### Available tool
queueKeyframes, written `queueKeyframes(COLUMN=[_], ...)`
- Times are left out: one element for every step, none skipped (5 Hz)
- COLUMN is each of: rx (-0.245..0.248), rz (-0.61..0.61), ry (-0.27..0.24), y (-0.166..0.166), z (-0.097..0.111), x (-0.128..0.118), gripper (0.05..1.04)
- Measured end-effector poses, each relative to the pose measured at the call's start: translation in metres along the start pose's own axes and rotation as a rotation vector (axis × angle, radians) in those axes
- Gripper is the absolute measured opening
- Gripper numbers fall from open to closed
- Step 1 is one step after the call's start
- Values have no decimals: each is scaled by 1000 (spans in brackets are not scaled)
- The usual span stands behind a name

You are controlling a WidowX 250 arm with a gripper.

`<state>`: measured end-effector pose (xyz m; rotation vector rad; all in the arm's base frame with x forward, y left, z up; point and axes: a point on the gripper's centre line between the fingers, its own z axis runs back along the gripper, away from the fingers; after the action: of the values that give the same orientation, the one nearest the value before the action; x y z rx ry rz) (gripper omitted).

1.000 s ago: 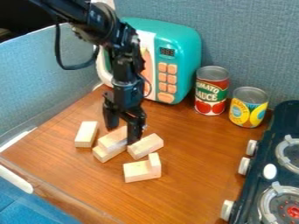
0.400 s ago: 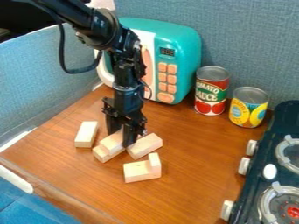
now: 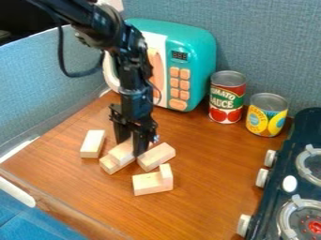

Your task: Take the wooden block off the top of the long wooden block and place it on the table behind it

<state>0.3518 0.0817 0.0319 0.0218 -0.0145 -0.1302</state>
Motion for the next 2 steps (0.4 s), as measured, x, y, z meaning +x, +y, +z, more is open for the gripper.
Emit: queueKeyframes(rx=[-14,-13], rz=[56,103], ry=[-104,-109], y=[10,15], z=[39,45], x=[-1,-1], gripper=[566,566])
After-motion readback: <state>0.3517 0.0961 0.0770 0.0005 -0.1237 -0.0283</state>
